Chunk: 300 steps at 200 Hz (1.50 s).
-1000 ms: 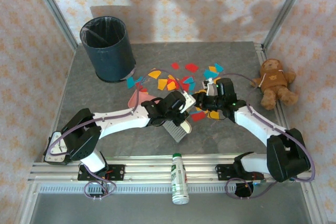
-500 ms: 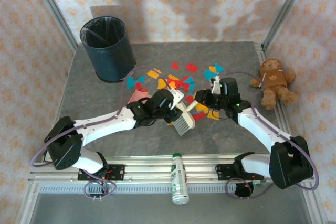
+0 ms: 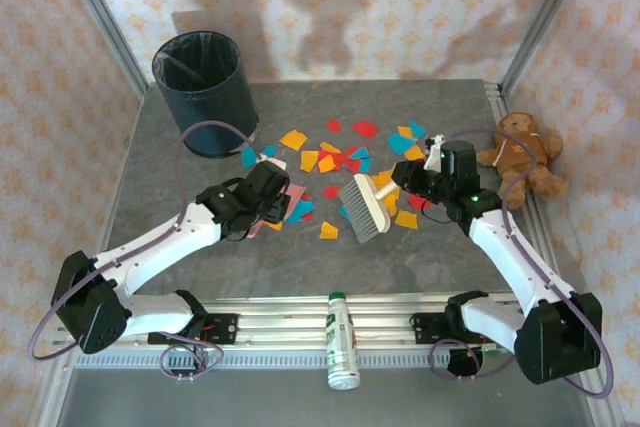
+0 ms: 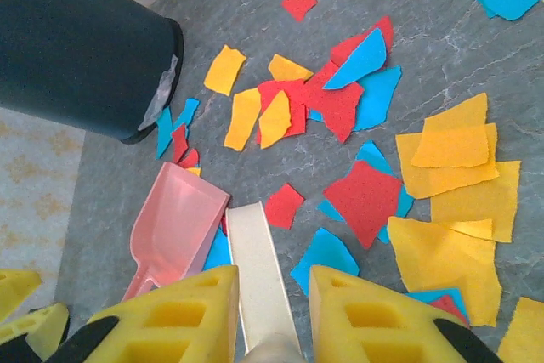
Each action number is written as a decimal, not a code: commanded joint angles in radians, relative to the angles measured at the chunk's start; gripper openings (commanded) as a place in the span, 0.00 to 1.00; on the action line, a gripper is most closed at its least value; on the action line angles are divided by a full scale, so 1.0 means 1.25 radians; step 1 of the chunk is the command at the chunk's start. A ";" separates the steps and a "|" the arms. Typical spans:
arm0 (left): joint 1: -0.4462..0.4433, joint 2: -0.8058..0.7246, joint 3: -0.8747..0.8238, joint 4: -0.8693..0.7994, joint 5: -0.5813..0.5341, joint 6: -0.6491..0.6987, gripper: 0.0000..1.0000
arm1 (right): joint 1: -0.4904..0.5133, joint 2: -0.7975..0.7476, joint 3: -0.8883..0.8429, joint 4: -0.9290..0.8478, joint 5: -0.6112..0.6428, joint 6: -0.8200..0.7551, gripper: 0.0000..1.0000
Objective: Sweep away the paper scraps from the table
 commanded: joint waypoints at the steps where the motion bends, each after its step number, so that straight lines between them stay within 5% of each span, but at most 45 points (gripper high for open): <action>1: 0.057 0.000 -0.029 -0.079 0.030 -0.052 0.65 | -0.005 -0.023 0.034 -0.021 0.024 -0.020 0.00; 103: 0.140 0.169 -0.030 -0.048 0.139 -0.010 0.63 | -0.006 -0.041 0.037 -0.044 0.031 -0.028 0.00; 300: 0.146 0.295 0.038 -0.093 0.150 0.030 0.27 | -0.006 -0.049 0.035 -0.051 0.029 -0.024 0.00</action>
